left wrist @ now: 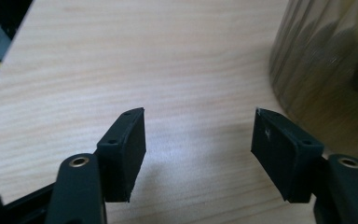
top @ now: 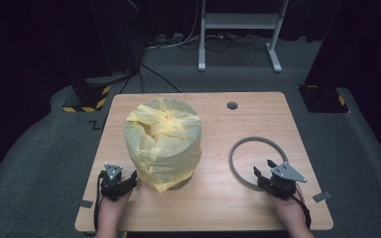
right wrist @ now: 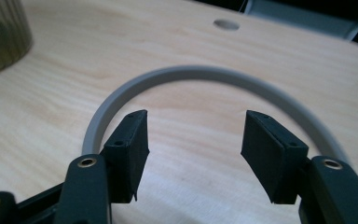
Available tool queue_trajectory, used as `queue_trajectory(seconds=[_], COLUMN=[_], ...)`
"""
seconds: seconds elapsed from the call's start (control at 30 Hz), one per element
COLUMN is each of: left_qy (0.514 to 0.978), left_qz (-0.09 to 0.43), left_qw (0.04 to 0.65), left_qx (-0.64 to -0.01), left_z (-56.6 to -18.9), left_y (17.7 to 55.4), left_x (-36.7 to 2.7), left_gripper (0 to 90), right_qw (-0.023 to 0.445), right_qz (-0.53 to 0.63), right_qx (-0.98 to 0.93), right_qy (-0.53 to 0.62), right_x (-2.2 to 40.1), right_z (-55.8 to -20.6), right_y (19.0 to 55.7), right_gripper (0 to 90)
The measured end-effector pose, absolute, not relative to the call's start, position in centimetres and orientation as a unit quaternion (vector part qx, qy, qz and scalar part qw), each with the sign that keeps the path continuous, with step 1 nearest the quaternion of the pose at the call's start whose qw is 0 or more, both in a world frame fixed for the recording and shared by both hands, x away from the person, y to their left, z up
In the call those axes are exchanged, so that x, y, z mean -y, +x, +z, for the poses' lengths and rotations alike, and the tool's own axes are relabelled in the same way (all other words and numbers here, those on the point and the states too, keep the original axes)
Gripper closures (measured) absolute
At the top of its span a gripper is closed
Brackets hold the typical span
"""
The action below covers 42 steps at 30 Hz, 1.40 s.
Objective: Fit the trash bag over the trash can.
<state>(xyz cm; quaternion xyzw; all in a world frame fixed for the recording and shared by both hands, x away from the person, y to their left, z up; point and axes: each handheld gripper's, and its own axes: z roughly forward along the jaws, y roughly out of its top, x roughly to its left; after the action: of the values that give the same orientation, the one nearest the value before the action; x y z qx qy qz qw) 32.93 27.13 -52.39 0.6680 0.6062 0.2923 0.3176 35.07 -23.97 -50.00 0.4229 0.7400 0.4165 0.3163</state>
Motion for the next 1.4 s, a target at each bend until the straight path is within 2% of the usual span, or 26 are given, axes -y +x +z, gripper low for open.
queue_trajectory(seconds=[0.17, 0.27, 0.33, 0.43, 0.6, 0.77, 0.9, 1.03, 1.1, 1.27, 1.4], left_qy=[0.666, 0.673, 0.673, 0.693, 0.727, 0.736, 0.748, 0.759, 0.755, 0.746, 0.751], left_qz=[0.279, 0.266, 0.254, 0.241, 0.159, 0.084, 0.075, 0.019, 0.009, -0.021, -0.014], left_qw=[0.301, 0.284, 0.262, 0.230, 0.175, 0.090, 0.072, 0.032, 0.023, 0.038, 0.033], left_qx=[-0.623, -0.629, -0.643, -0.639, -0.644, -0.665, -0.656, -0.650, -0.655, -0.665, -0.659], left_z=[-52.8, -52.5, -52.1, -51.5, -50.2, -48.5, -47.3, -46.4, -45.8, -43.2, -41.4], left_y=[33.4, 33.6, 33.8, 34.1, 34.7, 36.1, 36.2, 36.1, 36.1, 36.3, 36.2], left_x=[-27.0, -27.0, -27.0, -26.7, -26.7, -27.2, -27.0, -26.7, -26.6, -26.7, -26.6], left_gripper=[31.7, 28.4, 23.0, 18.1, 19.9, 20.7, 23.7, 22.2, 22.5, 25.5, 26.9], right_qw=[0.290, 0.276, 0.274, 0.271, 0.278, 0.275, 0.268, 0.262, 0.262, 0.262, 0.258], right_qz=[0.416, 0.421, 0.421, 0.422, 0.418, 0.406, 0.395, 0.389, 0.389, 0.392, 0.391], right_qx=[-0.743, -0.741, -0.740, -0.737, -0.732, -0.735, -0.736, -0.741, -0.742, -0.741, -0.742], right_qy=[0.437, 0.445, 0.447, 0.453, 0.460, 0.468, 0.481, 0.481, 0.479, 0.478, 0.480], right_x=[24.1, 24.4, 24.6, 25.0, 25.1, 24.5, 24.2, 24.2, 24.3, 24.5, 24.6], right_z=[-50.1, -50.2, -50.4, -50.5, -50.2, -50.4, -50.4, -50.7, -50.7, -50.6, -50.7], right_y=[35.0, 35.0, 35.1, 35.2, 34.9, 35.0, 35.1, 35.0, 35.0, 35.1, 35.2], right_gripper=[33.6, 32.9, 32.9, 34.3, 35.4, 35.9, 35.5, 35.3, 35.3, 35.2, 35.2])
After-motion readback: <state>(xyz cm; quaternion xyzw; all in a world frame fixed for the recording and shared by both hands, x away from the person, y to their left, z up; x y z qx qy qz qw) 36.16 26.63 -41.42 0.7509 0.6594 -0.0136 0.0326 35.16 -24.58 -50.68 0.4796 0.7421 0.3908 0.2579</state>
